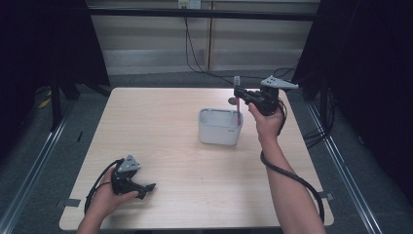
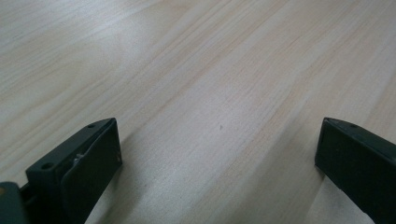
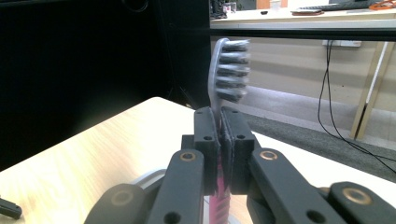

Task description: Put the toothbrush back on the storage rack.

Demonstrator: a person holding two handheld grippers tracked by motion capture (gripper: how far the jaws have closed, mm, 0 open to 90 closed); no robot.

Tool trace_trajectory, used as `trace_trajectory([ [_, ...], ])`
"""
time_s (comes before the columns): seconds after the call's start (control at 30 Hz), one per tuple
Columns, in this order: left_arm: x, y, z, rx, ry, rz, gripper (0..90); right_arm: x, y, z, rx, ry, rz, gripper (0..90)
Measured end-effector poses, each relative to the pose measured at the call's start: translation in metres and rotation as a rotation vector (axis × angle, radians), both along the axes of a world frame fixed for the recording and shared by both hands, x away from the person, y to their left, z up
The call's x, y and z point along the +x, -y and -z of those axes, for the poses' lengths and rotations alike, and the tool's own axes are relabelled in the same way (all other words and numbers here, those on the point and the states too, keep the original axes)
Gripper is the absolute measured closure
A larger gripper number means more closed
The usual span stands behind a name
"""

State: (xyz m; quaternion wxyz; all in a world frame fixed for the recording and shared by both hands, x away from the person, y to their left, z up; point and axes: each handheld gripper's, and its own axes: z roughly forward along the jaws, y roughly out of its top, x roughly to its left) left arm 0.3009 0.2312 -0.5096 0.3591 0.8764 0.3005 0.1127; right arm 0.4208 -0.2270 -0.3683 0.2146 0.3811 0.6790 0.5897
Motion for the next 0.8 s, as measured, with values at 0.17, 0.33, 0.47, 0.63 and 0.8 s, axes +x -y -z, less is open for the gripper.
trace_trajectory([
  [0.17,0.0,0.0,0.0,0.0,0.0,-0.001,0.0,-0.002,0.003,0.003,0.016,0.002,0.009,86.0],
  [0.33,0.0,0.0,0.0,-0.001,0.0,-0.001,0.0,-0.003,0.005,0.006,0.026,-0.004,0.016,85.9],
  [0.47,0.0,0.0,0.0,0.0,0.001,0.0,0.0,-0.004,0.006,0.008,0.03,-0.002,0.018,85.9],
  [0.63,0.0,0.0,0.0,0.0,0.0,-0.001,0.0,-0.004,0.005,0.011,0.026,-0.003,0.012,85.9],
  [0.8,0.0,0.0,0.0,-0.001,0.0,0.0,0.0,-0.005,0.005,0.014,0.026,-0.007,0.015,85.9],
])
